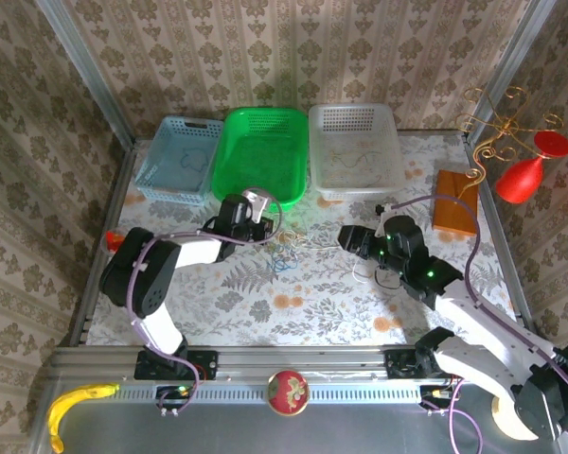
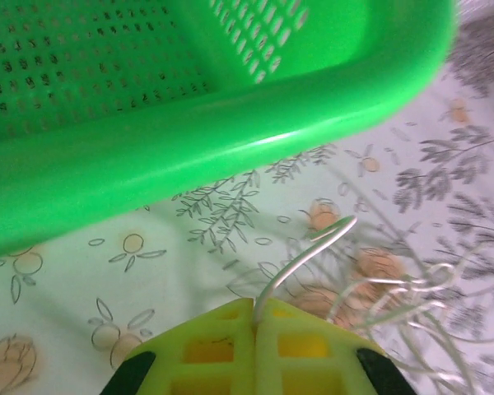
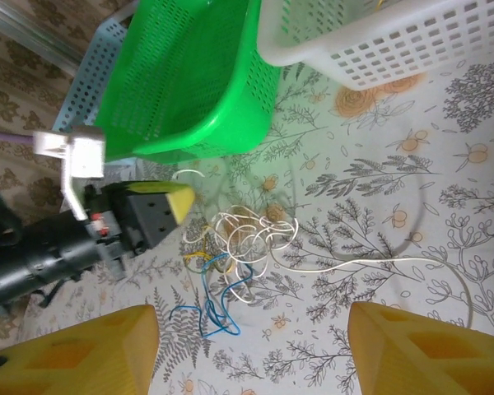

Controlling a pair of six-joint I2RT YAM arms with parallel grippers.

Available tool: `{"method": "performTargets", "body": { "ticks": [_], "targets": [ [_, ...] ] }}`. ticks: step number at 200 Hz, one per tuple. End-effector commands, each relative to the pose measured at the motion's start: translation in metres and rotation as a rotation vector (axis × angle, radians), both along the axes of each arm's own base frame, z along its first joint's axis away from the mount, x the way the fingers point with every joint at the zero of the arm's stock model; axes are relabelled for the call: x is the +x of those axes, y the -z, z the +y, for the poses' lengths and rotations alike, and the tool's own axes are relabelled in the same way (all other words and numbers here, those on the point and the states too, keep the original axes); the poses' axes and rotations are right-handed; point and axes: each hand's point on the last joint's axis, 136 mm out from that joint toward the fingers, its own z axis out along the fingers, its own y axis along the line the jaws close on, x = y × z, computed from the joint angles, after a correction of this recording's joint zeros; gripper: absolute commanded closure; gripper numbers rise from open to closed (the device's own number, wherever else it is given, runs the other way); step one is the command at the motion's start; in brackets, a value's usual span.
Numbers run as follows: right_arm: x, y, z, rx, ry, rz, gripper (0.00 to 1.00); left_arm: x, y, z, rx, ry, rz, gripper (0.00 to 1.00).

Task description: Untangle the cables

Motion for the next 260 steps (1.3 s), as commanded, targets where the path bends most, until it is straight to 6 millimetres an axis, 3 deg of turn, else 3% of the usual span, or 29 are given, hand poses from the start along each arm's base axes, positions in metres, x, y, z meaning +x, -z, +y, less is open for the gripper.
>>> {"method": "performTargets", "body": {
  "ticks": [1, 30, 64, 95, 125, 128, 163, 198, 232, 260],
  "targets": [
    [0.007, -0.007, 0.015, 0.014, -0.054, -0.047, 0.36, -0.015, -0.044, -0.004, -0.106, 0.021, -0.023, 1.00],
    [0.017, -0.004, 0.039, -0.005, -0.134, -0.079, 0.36, -0.033, -0.087, -0.004, -0.197, 0.039, -0.044, 1.00],
    [0.020, -0.007, 0.088, -0.040, -0.308, -0.161, 0.36, -0.048, -0.127, -0.007, -0.265, 0.067, -0.072, 1.00],
    [0.020, -0.011, 0.127, -0.098, -0.426, -0.239, 0.36, -0.054, -0.147, -0.010, -0.311, 0.075, -0.071, 1.00],
    [0.024, -0.023, 0.146, -0.096, -0.460, -0.305, 0.35, -0.058, -0.160, -0.013, -0.347, 0.076, -0.070, 1.00],
    [0.026, -0.015, 0.149, -0.104, -0.466, -0.291, 0.35, -0.058, -0.162, -0.013, -0.350, 0.074, -0.070, 1.00],
    [0.028, -0.017, 0.175, -0.103, -0.506, -0.360, 0.34, -0.060, -0.174, -0.016, -0.402, 0.060, -0.055, 1.00],
    [0.035, -0.019, 0.187, -0.098, -0.452, -0.447, 0.34, -0.059, -0.189, -0.017, -0.459, 0.026, -0.039, 1.00],
    [0.055, -0.023, 0.181, -0.082, -0.322, -0.491, 0.34, -0.062, -0.200, -0.019, -0.504, 0.007, -0.025, 1.00],
    [0.072, -0.007, 0.177, -0.110, -0.237, -0.476, 0.36, -0.065, -0.214, -0.020, -0.543, 0.005, -0.027, 1.00]
  ]
}}
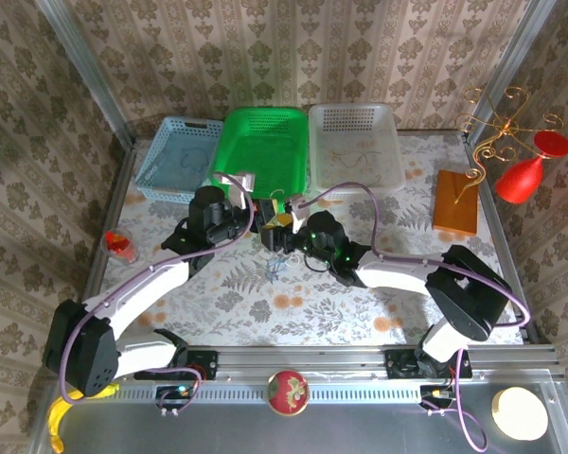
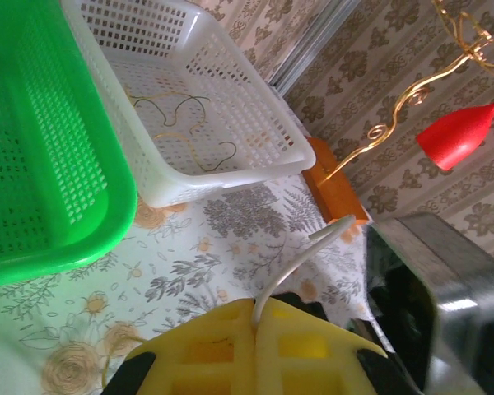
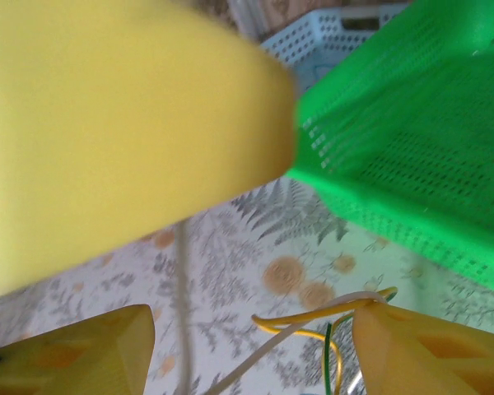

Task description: Untangle the cables

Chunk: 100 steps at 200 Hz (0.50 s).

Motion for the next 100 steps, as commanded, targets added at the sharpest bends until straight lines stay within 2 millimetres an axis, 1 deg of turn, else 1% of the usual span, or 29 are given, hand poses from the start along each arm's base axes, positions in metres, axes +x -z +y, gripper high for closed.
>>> {"method": "performTargets", "body": {
  "ticks": [1, 13, 18, 24, 31, 33, 47, 66, 85, 100],
  "targets": [
    [0.024, -0.003, -0.008, 0.035, 0.132, -0.050, 0.36, -0.001, -0.039, -0.001, -0.091, -0.015, -0.037, 1.00],
    [0.029, 0.009, -0.010, 0.025, 0.161, -0.035, 0.41, -0.002, -0.049, -0.001, -0.110, -0.016, -0.045, 1.00],
    [0.030, 0.014, -0.012, 0.019, 0.177, -0.028, 0.44, -0.003, -0.054, -0.001, -0.118, -0.016, -0.052, 1.00],
    [0.031, 0.020, -0.014, 0.015, 0.190, -0.021, 0.49, -0.003, -0.060, 0.000, -0.128, -0.016, -0.060, 1.00],
    [0.033, 0.028, -0.017, 0.009, 0.202, -0.007, 0.58, -0.004, -0.067, 0.000, -0.141, -0.013, -0.070, 1.00],
    [0.033, 0.031, -0.018, 0.006, 0.207, -0.001, 0.61, -0.004, -0.069, 0.000, -0.144, -0.013, -0.071, 1.00],
    [0.032, 0.047, -0.025, -0.008, 0.230, 0.024, 0.74, -0.006, -0.085, 0.000, -0.165, -0.006, -0.091, 1.00],
    [0.029, 0.067, -0.037, -0.030, 0.265, 0.058, 0.79, -0.007, -0.105, 0.000, -0.190, 0.006, -0.115, 1.00],
    [0.026, 0.085, -0.051, -0.048, 0.309, 0.088, 0.85, -0.009, -0.125, 0.000, -0.214, 0.022, -0.142, 1.00],
    [0.022, 0.098, -0.063, -0.044, 0.339, 0.118, 0.87, -0.010, -0.141, 0.002, -0.228, 0.027, -0.165, 1.00]
  ]
}}
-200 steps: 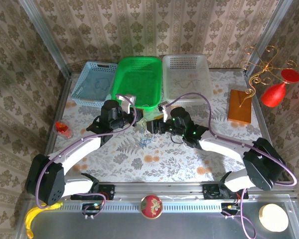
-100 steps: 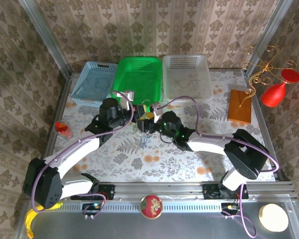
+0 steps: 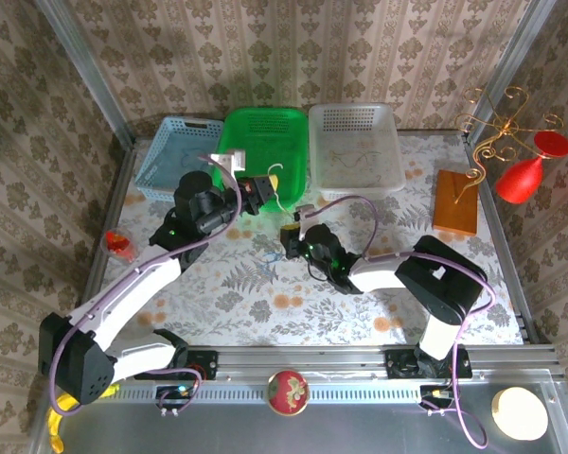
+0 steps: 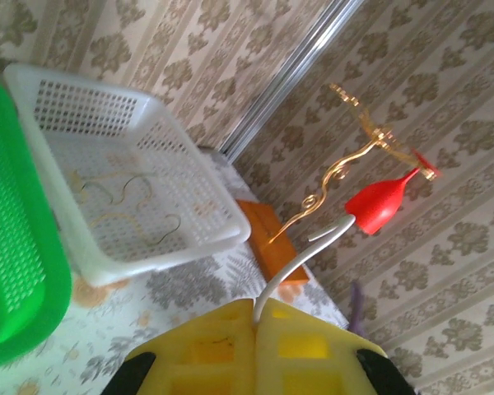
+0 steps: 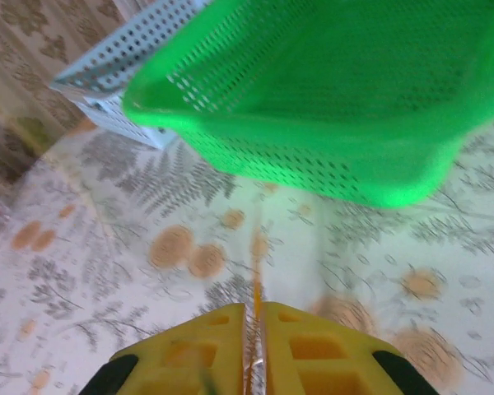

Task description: Untangle the cables

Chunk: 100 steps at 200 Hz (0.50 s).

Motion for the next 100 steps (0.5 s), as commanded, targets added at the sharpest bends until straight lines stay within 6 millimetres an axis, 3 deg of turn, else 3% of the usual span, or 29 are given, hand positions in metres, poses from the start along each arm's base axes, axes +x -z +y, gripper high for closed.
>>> {"method": "performTargets", "body": {
  "ticks": [1, 52, 100],
  "targets": [
    [0.003, 0.022, -0.026, 0.007, 0.115, 0.032, 0.87, -0.009, -0.049, 0.003, -0.072, 0.027, -0.074, 1.00],
    [-0.018, 0.054, -0.056, 0.011, 0.171, 0.104, 0.88, -0.005, -0.100, 0.021, -0.096, 0.001, -0.174, 1.00],
    [-0.033, 0.064, -0.074, 0.030, 0.201, 0.135, 0.86, 0.008, -0.138, 0.038, -0.092, -0.043, -0.260, 1.00]
  ]
}}
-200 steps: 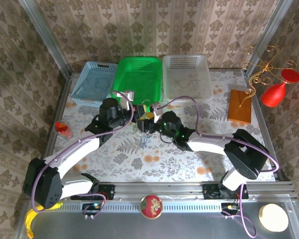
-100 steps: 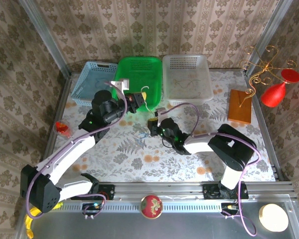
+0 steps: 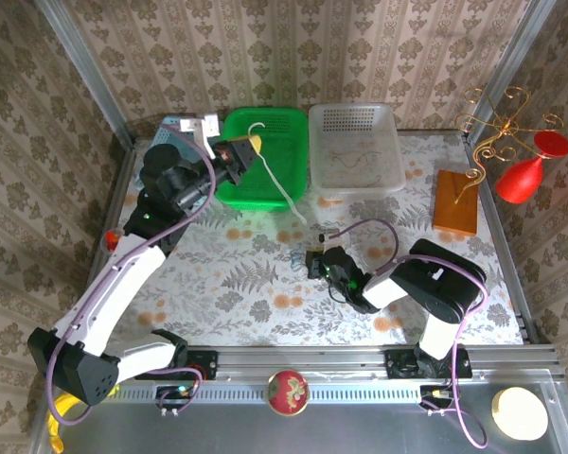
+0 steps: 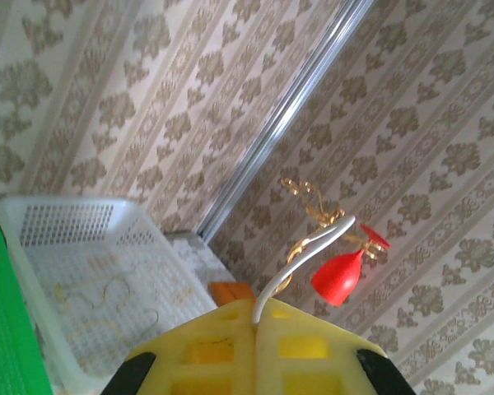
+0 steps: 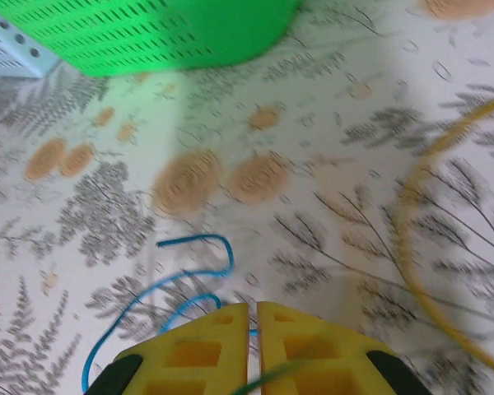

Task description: Untangle the cables

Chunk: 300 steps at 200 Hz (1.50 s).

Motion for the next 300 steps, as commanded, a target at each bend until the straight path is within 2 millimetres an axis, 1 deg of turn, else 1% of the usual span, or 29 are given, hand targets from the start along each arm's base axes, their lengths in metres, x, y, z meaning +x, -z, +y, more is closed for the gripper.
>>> {"method": "performTargets", "body": {
  "ticks": [1, 4, 5, 12, 28, 55, 63, 90, 105, 124, 143, 162, 173, 198, 207, 214, 216, 222, 250, 264, 283, 291, 300],
  "targets": [
    [0.003, -0.011, -0.011, 0.051, 0.072, -0.027, 0.86, -0.001, -0.030, 0.007, 0.003, -0.004, -0.089, 1.00],
    [0.002, -0.010, -0.012, 0.051, 0.072, -0.026, 0.86, 0.000, -0.032, 0.007, 0.004, -0.004, -0.093, 1.00],
    [0.002, -0.010, -0.012, 0.051, 0.071, -0.026, 0.85, 0.003, -0.032, 0.012, 0.004, -0.019, -0.093, 1.00],
    [0.000, -0.010, -0.012, 0.050, 0.069, -0.022, 0.84, 0.009, -0.036, 0.017, 0.006, -0.036, -0.102, 1.00],
    [-0.002, -0.010, -0.014, 0.040, 0.064, -0.015, 0.79, 0.019, -0.044, 0.023, 0.005, -0.055, -0.118, 1.00],
    [-0.006, -0.008, -0.016, 0.031, 0.063, -0.009, 0.62, 0.033, -0.065, 0.031, -0.015, -0.071, -0.152, 1.00],
    [-0.006, -0.007, -0.018, 0.027, 0.067, -0.006, 0.61, 0.035, -0.074, 0.032, -0.023, -0.068, -0.171, 1.00],
    [-0.009, -0.005, -0.019, 0.034, 0.070, -0.001, 0.59, 0.044, -0.097, 0.031, -0.020, -0.057, -0.212, 1.00],
    [-0.009, -0.008, -0.016, 0.039, 0.058, 0.000, 0.55, 0.052, -0.102, 0.031, -0.002, -0.063, -0.221, 1.00],
    [-0.009, -0.015, -0.010, 0.043, 0.029, 0.008, 0.49, 0.063, -0.106, 0.036, 0.028, -0.091, -0.241, 1.00],
    [-0.011, -0.026, -0.003, 0.049, -0.005, 0.013, 0.45, 0.078, -0.103, 0.045, 0.065, -0.137, -0.248, 1.00],
    [-0.012, -0.041, 0.001, 0.054, -0.031, 0.008, 0.41, 0.094, -0.097, 0.053, 0.094, -0.176, -0.252, 1.00],
    [-0.013, -0.050, 0.002, 0.053, -0.043, 0.003, 0.39, 0.104, -0.092, 0.055, 0.103, -0.190, -0.256, 1.00],
    [-0.013, -0.072, 0.004, 0.048, -0.063, -0.009, 0.36, 0.125, -0.076, 0.051, 0.109, -0.183, -0.287, 1.00],
    [-0.013, -0.078, 0.004, 0.044, -0.066, -0.012, 0.36, 0.134, -0.066, 0.048, 0.119, -0.177, -0.284, 1.00],
    [-0.013, -0.077, 0.003, 0.033, -0.065, -0.004, 0.36, 0.142, -0.057, 0.046, 0.122, -0.172, -0.275, 1.00],
    [-0.013, -0.086, 0.003, 0.046, -0.065, -0.020, 0.36, 0.144, -0.055, 0.045, 0.123, -0.170, -0.274, 1.00],
    [-0.013, -0.092, 0.002, 0.051, -0.062, -0.027, 0.36, 0.150, -0.047, 0.042, 0.129, -0.163, -0.269, 1.00],
    [-0.012, -0.105, -0.006, 0.051, -0.040, -0.029, 0.35, 0.182, 0.000, 0.032, 0.170, -0.141, -0.203, 1.00],
    [-0.012, -0.110, -0.009, 0.046, -0.035, -0.026, 0.35, 0.198, 0.029, 0.032, 0.198, -0.140, -0.161, 1.00],
    [-0.011, -0.116, -0.012, 0.043, -0.033, -0.025, 0.35, 0.214, 0.067, 0.032, 0.240, -0.144, -0.101, 1.00],
    [-0.010, -0.118, -0.013, 0.044, -0.033, -0.025, 0.35, 0.219, 0.082, 0.034, 0.258, -0.150, -0.072, 0.95],
    [-0.010, -0.120, -0.014, 0.044, -0.032, -0.022, 0.35, 0.225, 0.100, 0.038, 0.277, -0.163, -0.036, 0.85]
  ]
}}
